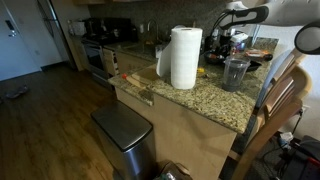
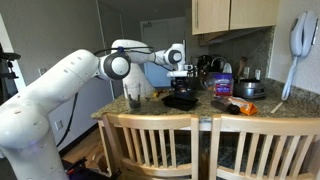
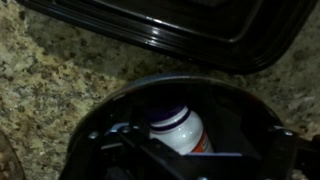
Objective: Take the bottle from the bowl and put it on the counter
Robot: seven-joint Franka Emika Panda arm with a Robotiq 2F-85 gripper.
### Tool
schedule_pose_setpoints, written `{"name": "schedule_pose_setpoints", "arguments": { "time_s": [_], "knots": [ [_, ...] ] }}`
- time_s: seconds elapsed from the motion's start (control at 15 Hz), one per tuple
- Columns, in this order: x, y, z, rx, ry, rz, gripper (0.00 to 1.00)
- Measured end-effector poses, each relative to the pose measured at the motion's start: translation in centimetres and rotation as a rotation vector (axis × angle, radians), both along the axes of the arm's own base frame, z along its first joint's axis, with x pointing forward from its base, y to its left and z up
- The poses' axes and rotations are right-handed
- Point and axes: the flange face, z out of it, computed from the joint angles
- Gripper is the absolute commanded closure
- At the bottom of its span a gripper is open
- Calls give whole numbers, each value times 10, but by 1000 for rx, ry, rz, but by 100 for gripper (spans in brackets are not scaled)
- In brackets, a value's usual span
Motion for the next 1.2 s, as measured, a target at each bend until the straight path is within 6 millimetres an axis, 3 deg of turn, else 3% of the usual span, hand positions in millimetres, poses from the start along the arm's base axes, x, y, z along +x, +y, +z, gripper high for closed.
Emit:
{"name": "schedule_pose_setpoints", "arguments": {
  "time_s": [0.2,0.53,0.93,1.2],
  "knots": [
    [-6,-7,-2,7,28,95,0],
    [-7,-8,-2,8,32,105,0],
    [-15,1,-4,-32,187,329,0],
    [-14,7,-4,-57,223,366,0]
  ]
}}
